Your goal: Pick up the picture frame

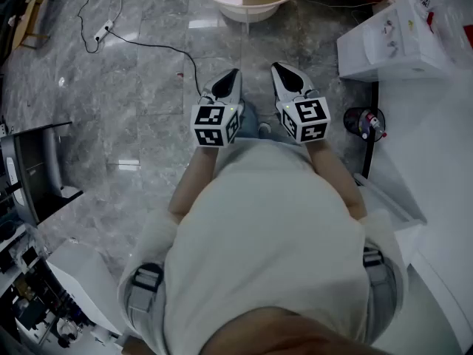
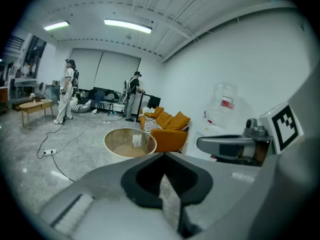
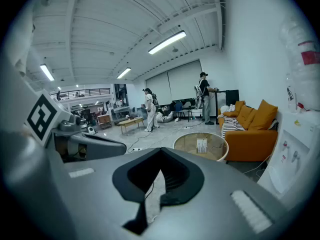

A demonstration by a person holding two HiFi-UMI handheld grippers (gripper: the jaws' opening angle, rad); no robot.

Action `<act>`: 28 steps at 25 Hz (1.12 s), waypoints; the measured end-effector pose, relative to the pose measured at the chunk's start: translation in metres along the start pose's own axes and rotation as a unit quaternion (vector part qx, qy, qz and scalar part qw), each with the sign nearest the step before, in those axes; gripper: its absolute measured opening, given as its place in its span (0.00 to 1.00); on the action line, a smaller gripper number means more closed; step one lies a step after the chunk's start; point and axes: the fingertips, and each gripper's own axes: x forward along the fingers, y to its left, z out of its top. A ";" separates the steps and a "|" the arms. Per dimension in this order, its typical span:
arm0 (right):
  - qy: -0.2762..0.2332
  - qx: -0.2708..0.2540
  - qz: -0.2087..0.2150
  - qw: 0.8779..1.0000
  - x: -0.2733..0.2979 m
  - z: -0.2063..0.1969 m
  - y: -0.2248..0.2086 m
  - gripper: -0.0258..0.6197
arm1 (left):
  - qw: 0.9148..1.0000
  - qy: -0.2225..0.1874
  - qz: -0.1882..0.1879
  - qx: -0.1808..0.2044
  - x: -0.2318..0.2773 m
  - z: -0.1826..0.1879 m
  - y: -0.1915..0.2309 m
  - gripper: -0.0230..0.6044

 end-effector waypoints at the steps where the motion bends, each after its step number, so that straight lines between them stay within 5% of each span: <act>1: 0.004 0.000 0.003 1.000 -0.009 -0.007 0.005 0.04 | 1.000 0.001 0.000 -0.001 -0.008 -0.006 -0.006 0.04; 28: -0.014 -0.017 0.006 1.000 -0.066 -0.023 0.026 0.04 | 1.000 0.004 -0.013 0.014 -0.042 -0.026 -0.051 0.04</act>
